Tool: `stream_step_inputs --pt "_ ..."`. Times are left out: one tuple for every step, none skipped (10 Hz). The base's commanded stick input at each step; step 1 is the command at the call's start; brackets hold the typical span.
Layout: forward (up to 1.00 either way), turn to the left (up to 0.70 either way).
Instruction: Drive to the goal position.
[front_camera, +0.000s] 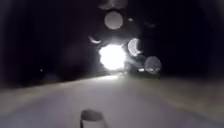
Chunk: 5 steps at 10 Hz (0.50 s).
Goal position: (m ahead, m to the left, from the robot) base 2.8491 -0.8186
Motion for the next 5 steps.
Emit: stream_step_inputs --pt "0.0 0.0" --pt "0.0 0.0" --pt "0.0 0.0" --pt "0.0 0.0" --pt "0.0 0.0"
